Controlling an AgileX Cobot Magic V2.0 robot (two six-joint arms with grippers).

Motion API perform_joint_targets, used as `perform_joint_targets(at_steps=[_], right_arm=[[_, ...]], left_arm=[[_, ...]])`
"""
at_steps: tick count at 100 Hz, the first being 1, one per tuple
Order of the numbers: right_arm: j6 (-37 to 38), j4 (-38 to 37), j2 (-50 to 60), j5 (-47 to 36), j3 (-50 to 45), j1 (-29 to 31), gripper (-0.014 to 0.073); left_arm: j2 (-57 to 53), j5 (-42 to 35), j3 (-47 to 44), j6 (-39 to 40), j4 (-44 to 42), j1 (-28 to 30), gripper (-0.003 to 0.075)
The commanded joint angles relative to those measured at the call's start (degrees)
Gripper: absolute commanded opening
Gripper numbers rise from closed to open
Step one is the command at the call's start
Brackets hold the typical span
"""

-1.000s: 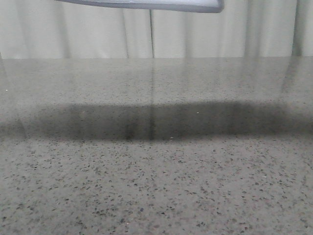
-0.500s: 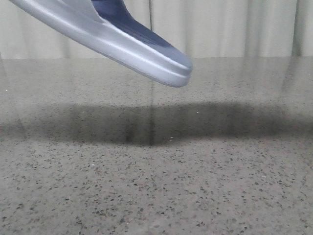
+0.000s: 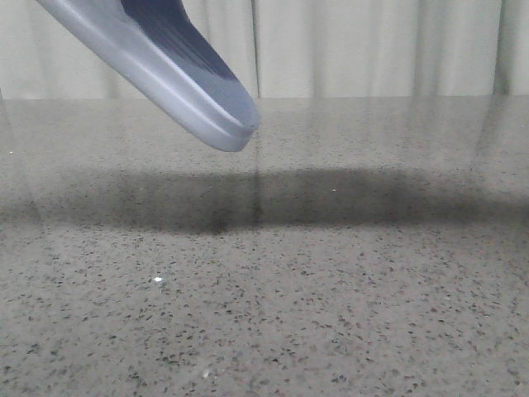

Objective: Insert blue slippers together front up

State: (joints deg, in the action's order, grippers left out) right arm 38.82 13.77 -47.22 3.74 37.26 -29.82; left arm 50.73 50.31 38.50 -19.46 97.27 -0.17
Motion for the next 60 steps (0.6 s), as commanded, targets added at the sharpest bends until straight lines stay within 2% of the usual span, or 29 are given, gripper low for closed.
perform_joint_targets(at_steps=[1,40,60], right_arm=[[-0.1,0.9,-0.9,-5.2,2.1,-1.2,-0.0107],[-0.1,1.6,-1.6,-10.7,2.1,-1.2,-0.0107],[-0.1,4.8,-1.7,-13.8,-0.2,-1.2,-0.0107]], left_arm=[[-0.6,7.5,1.6,0.3,6.3,-1.1,0.0016],[-0.6,6.8,1.6,-0.1,5.9,-1.1,0.0016],[-0.6,7.0,1.6,-0.4,8.5,-1.1,0.0016]])
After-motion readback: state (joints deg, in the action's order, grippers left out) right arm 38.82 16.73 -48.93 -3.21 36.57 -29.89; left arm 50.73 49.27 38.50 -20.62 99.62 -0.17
